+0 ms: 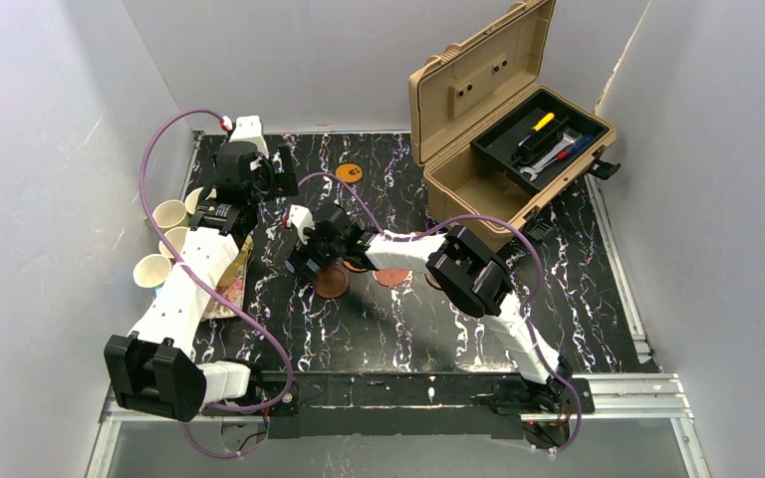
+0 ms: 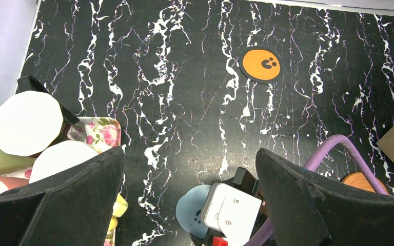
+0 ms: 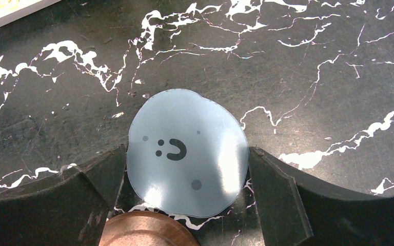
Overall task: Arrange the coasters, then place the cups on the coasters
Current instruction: Move the coaster to the center of the board.
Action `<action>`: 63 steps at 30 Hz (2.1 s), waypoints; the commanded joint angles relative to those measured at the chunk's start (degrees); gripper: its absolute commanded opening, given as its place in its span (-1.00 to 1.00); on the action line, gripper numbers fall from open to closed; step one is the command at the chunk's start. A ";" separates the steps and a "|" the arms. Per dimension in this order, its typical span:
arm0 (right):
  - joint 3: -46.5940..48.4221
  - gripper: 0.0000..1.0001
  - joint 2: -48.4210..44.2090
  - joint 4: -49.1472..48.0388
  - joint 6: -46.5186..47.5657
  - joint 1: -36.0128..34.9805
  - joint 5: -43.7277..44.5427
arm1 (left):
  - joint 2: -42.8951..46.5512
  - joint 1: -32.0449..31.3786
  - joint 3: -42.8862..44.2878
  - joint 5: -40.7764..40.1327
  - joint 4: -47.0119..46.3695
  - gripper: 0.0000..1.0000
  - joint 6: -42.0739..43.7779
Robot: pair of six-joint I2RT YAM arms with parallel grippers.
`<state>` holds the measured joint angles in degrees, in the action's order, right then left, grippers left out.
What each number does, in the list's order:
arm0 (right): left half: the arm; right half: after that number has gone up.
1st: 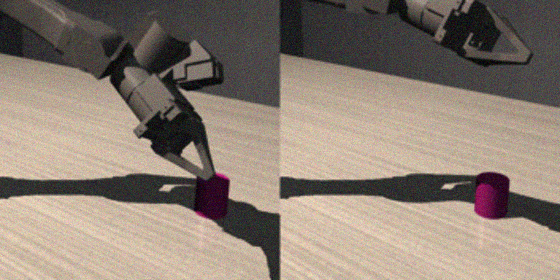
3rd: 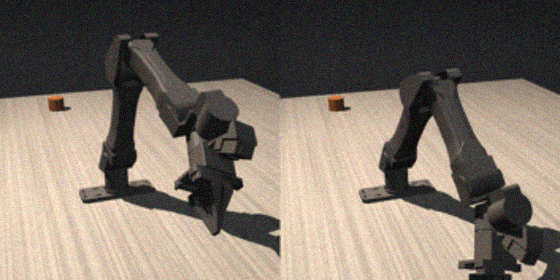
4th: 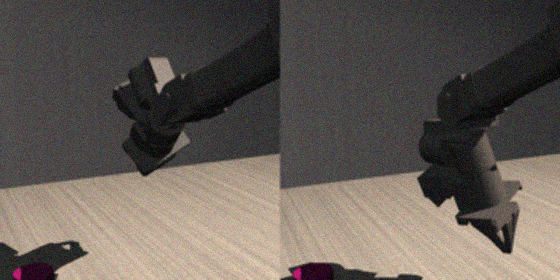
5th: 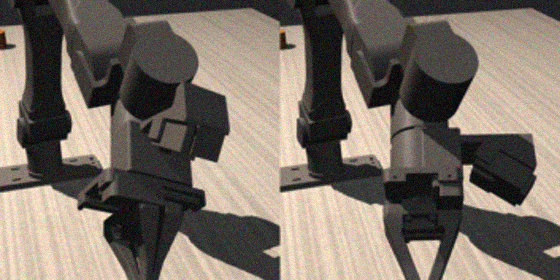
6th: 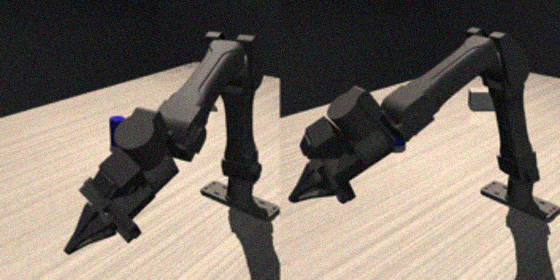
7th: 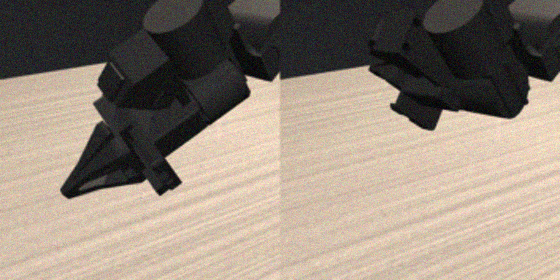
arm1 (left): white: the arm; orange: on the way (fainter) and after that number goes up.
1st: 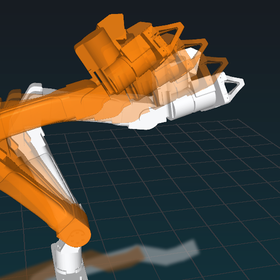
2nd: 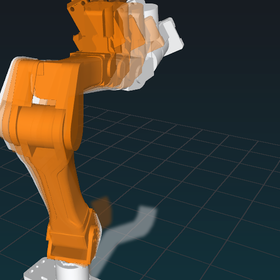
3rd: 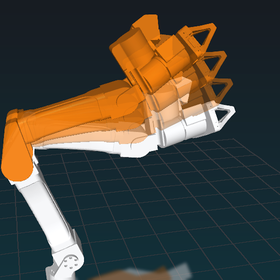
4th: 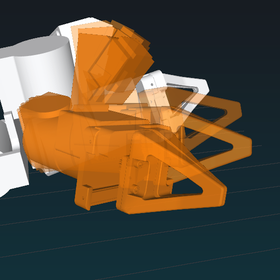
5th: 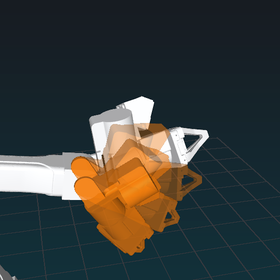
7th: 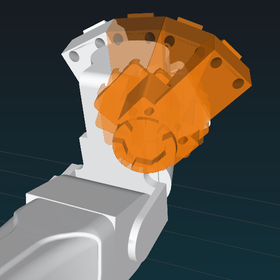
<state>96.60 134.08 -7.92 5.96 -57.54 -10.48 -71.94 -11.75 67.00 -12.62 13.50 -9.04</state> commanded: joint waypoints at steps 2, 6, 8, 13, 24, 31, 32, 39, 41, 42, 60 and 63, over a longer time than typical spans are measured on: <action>-2.11 0.97 -0.62 5.70 -2.22 -0.87 -0.90 | 0.15 -0.14 -0.04 0.56 -0.28 0.97 -0.22; -2.03 0.97 -0.75 5.68 -2.35 -0.86 -0.86 | 0.14 -0.15 -0.03 0.56 -0.30 0.97 -0.24; -2.03 0.97 -0.83 5.69 -2.42 -0.84 -0.79 | 0.14 -0.12 -0.04 0.62 -0.31 0.97 -0.25; -2.29 0.97 -1.57 4.80 -3.41 -0.91 -0.54 | 0.22 -0.18 -0.04 0.54 -0.24 0.96 -0.23; -2.37 0.97 -3.88 1.88 -5.52 -0.85 -0.69 | 0.49 -0.12 0.16 0.40 -0.05 0.97 -0.54; -0.60 0.97 -3.78 0.42 -7.54 -0.86 2.39 | 0.66 -0.16 0.14 0.07 0.02 0.97 -0.49; -0.26 0.97 -3.87 0.26 -7.73 -0.86 2.84 | 0.74 -0.16 0.10 0.03 -0.04 0.97 -0.55; 0.83 0.97 -7.97 0.99 -8.69 -0.47 7.68 | 2.38 -0.20 1.35 1.06 1.59 0.97 -3.78; 0.69 0.97 -10.25 2.51 -8.41 -0.18 9.52 | 3.27 -0.14 1.85 1.26 2.17 0.97 -4.22; 0.35 0.97 -11.57 3.13 -8.25 0.13 10.03 | 3.69 -0.19 2.16 0.91 2.45 0.96 -4.28; -17.05 0.97 -37.33 11.74 -9.09 9.34 18.98 | -18.07 0.15 21.32 11.93 11.38 0.97 -8.72; -21.18 0.97 -42.33 11.59 -8.86 11.34 19.74 | -26.58 0.15 26.63 15.09 11.18 0.96 -9.29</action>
<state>79.18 99.29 4.60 -2.63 -48.34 7.62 -90.94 -11.73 87.64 -3.66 21.06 -17.15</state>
